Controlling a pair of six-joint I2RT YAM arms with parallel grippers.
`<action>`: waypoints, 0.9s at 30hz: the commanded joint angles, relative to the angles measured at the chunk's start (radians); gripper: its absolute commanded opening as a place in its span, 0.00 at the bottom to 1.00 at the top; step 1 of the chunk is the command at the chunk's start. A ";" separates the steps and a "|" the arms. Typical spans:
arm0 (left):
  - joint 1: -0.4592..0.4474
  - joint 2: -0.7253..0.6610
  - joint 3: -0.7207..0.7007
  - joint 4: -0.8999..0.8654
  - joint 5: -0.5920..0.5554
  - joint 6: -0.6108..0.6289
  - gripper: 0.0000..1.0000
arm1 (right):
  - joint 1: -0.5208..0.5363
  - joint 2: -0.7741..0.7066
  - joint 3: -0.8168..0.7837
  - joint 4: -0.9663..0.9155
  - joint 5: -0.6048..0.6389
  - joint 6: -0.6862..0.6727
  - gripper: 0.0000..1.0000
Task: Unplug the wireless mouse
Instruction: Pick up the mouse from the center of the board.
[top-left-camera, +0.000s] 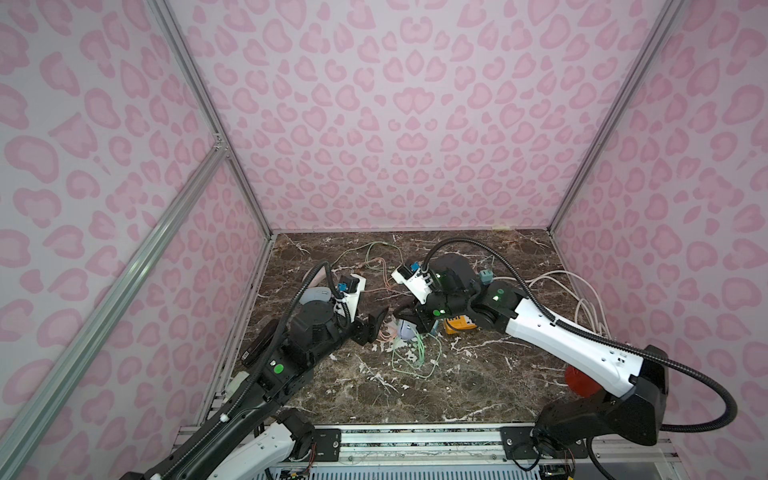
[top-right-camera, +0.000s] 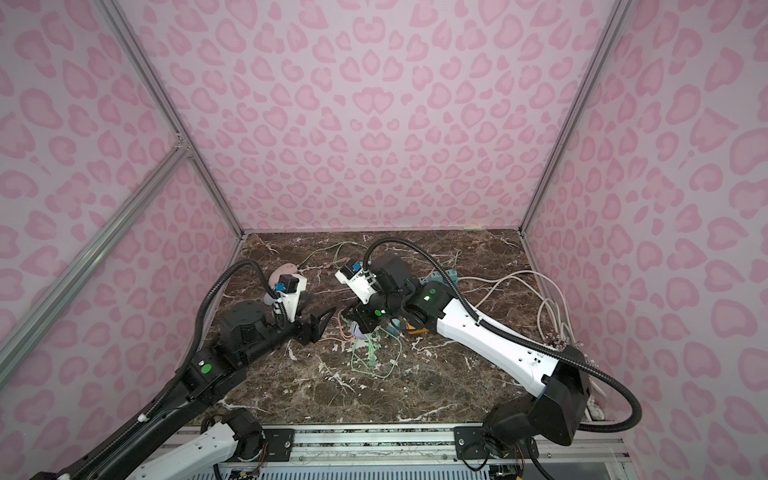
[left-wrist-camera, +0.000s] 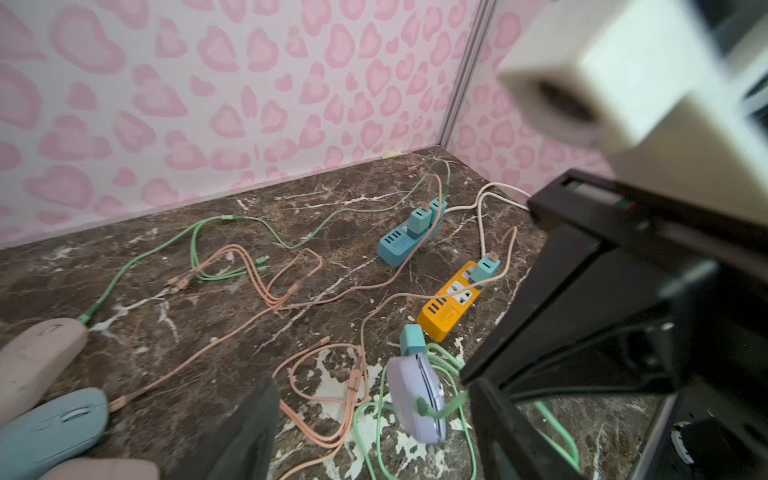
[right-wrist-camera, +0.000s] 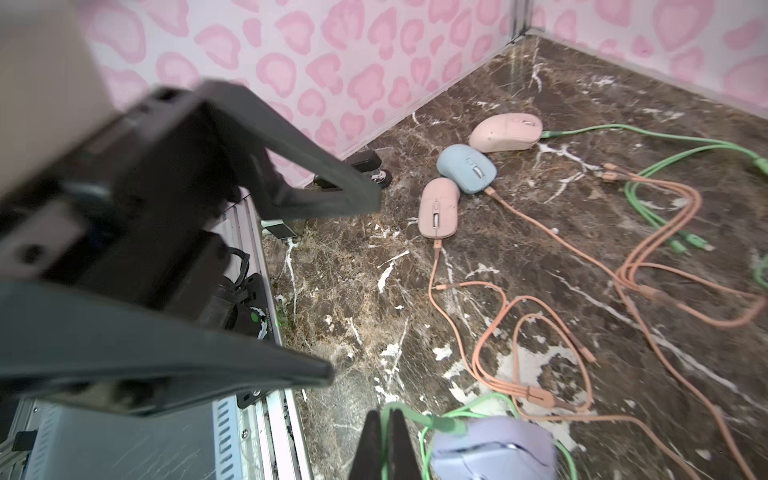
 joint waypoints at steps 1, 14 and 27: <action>0.000 0.063 -0.057 0.295 0.106 -0.011 0.75 | -0.026 -0.063 -0.035 0.045 0.010 0.010 0.00; -0.006 0.255 -0.100 0.540 0.320 -0.017 0.75 | -0.048 -0.083 0.080 -0.040 0.013 0.005 0.00; -0.006 0.278 -0.085 0.506 0.482 0.111 0.78 | -0.048 -0.025 0.168 -0.126 0.276 0.007 0.00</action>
